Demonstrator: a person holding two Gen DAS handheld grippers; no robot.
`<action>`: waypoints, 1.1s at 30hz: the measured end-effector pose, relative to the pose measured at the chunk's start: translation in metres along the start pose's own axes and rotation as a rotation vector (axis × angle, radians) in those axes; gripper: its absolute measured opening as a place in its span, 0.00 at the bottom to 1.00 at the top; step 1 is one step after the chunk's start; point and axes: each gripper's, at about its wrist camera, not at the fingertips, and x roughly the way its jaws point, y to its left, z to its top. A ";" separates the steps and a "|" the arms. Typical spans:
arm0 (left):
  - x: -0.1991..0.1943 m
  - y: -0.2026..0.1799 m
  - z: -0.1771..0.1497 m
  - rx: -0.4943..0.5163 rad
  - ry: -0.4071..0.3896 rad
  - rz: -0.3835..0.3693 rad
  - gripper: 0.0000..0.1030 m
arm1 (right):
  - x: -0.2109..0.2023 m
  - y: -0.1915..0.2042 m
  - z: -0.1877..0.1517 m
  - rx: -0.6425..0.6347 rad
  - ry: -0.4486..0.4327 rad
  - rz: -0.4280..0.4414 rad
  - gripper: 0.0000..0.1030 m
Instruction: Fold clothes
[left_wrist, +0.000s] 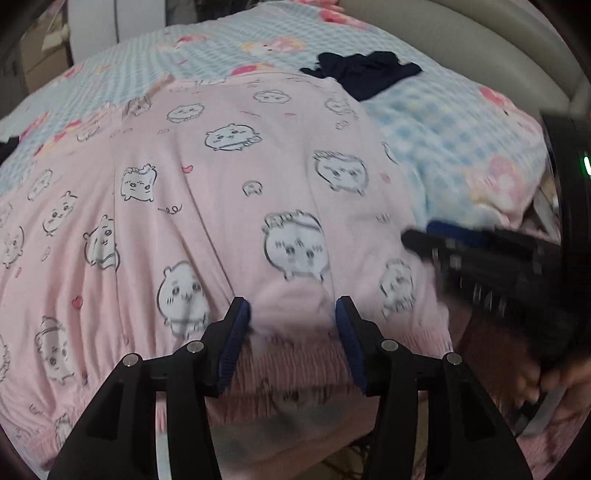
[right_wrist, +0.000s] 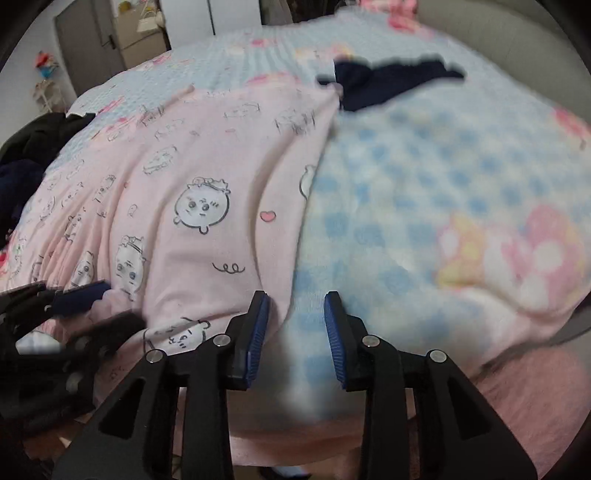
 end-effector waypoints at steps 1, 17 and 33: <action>-0.005 0.001 0.001 -0.005 -0.008 -0.006 0.50 | 0.002 0.001 0.000 -0.002 0.008 0.000 0.30; -0.009 0.031 0.024 -0.057 -0.090 -0.032 0.51 | 0.002 -0.048 -0.002 0.239 -0.001 0.052 0.33; -0.002 0.021 0.042 -0.056 -0.108 -0.078 0.52 | 0.023 -0.054 0.025 0.245 0.050 0.156 0.37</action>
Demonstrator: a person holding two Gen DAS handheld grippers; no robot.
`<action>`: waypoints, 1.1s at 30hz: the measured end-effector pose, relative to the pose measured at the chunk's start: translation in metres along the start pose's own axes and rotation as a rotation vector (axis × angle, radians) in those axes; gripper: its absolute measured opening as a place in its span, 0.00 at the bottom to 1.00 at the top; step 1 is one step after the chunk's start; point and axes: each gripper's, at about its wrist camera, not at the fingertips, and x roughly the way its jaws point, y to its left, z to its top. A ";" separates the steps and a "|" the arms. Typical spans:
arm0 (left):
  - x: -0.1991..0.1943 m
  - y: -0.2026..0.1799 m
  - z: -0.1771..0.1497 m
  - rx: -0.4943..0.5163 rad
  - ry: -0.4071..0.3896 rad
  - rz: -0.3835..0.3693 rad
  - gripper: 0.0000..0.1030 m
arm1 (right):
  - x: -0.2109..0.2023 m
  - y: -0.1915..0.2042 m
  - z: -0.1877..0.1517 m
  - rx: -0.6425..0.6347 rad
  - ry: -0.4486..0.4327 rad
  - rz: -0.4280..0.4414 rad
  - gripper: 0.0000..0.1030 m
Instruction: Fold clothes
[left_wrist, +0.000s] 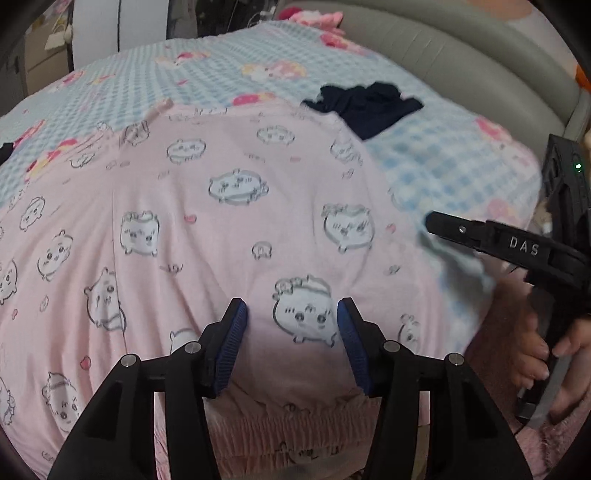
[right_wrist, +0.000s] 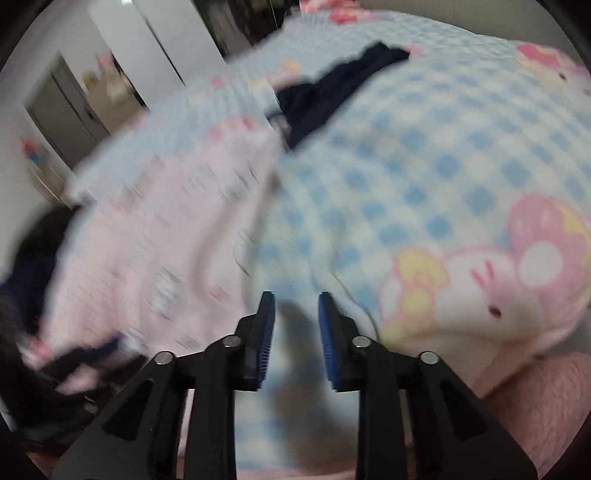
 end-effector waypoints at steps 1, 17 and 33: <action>0.000 0.000 0.007 -0.004 -0.012 -0.005 0.52 | 0.001 0.001 0.007 -0.003 0.007 0.072 0.43; 0.042 0.006 0.046 0.021 0.039 0.035 0.52 | 0.021 -0.010 0.025 -0.056 -0.016 -0.225 0.14; -0.007 0.026 0.037 -0.044 -0.082 0.080 0.52 | 0.006 0.001 0.019 -0.130 -0.078 -0.229 0.34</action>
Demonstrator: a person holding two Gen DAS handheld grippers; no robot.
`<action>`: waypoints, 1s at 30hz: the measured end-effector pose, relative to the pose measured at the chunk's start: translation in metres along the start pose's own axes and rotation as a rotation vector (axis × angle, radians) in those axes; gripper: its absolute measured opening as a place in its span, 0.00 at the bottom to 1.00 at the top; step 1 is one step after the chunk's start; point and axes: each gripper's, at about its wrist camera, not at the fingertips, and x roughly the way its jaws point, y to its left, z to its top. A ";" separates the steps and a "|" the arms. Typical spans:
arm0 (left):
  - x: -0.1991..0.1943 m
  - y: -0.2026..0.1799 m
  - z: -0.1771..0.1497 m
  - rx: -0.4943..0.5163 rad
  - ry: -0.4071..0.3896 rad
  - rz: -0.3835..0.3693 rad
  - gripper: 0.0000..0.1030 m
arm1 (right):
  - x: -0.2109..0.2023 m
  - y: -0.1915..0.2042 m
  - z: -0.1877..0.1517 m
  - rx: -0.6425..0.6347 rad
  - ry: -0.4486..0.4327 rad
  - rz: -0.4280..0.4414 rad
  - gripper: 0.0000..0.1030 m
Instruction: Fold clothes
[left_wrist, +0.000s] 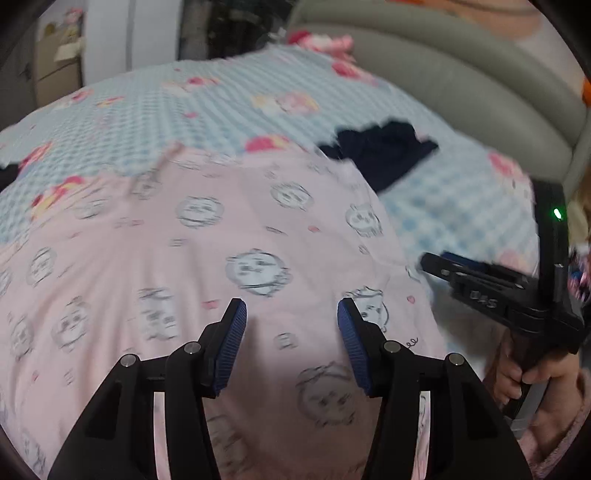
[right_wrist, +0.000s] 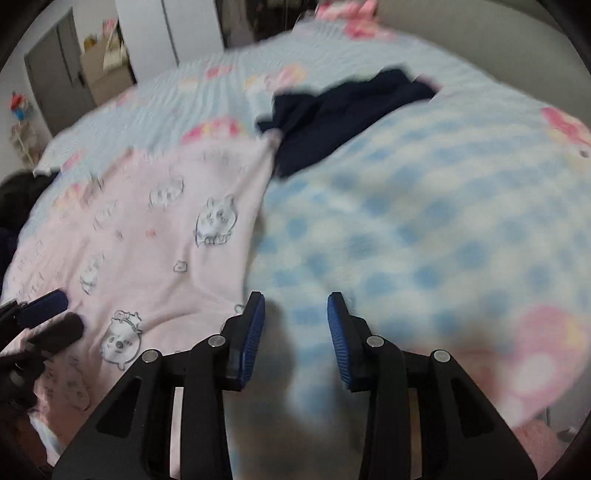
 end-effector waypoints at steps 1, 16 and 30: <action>-0.001 0.009 -0.003 -0.021 0.012 0.031 0.52 | -0.011 0.001 -0.001 0.006 -0.036 0.035 0.34; -0.050 0.058 -0.041 -0.152 -0.035 0.092 0.52 | -0.017 0.079 -0.062 -0.213 0.016 0.163 0.38; -0.075 0.118 -0.087 -0.217 0.071 0.242 0.52 | -0.032 0.084 -0.073 -0.189 0.048 0.193 0.46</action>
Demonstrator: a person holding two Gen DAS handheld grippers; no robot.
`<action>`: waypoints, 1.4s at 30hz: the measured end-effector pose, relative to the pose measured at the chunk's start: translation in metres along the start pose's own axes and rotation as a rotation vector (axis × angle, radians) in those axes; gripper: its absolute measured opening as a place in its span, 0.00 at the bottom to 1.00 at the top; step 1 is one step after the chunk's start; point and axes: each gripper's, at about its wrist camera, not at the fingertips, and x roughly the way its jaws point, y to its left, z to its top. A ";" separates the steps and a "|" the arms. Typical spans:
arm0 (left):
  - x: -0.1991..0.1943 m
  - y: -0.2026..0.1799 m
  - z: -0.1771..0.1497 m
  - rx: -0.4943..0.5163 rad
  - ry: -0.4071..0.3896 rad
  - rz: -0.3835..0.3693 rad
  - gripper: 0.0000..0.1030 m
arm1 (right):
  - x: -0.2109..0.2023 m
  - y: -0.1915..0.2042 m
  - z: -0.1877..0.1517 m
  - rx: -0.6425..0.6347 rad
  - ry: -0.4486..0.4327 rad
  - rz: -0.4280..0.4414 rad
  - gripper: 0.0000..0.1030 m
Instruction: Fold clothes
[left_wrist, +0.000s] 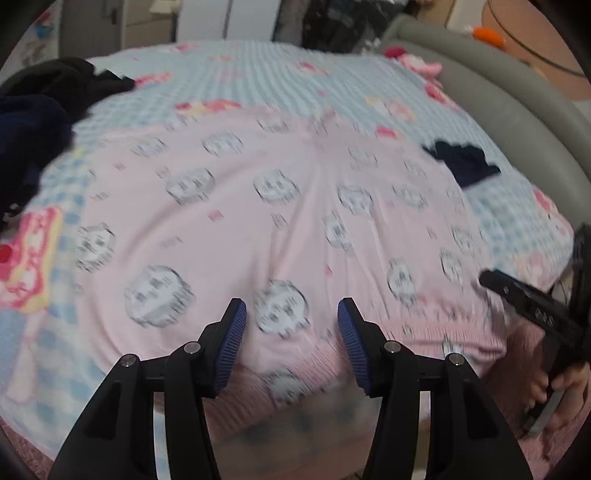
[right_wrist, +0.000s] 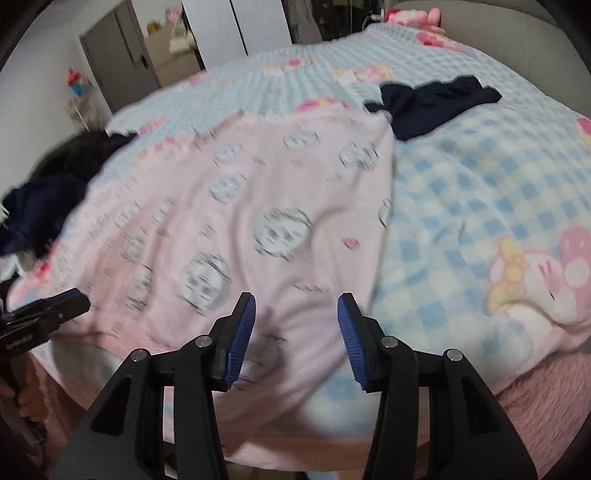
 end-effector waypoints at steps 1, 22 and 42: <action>-0.003 0.003 0.000 -0.002 -0.008 0.015 0.52 | -0.003 0.006 0.002 -0.017 -0.018 0.014 0.46; -0.024 0.081 -0.037 -0.221 0.058 0.120 0.54 | 0.000 0.017 -0.021 -0.047 0.104 -0.067 0.48; -0.035 0.030 -0.046 -0.049 -0.062 -0.089 0.41 | -0.019 -0.011 -0.049 0.202 0.180 -0.001 0.49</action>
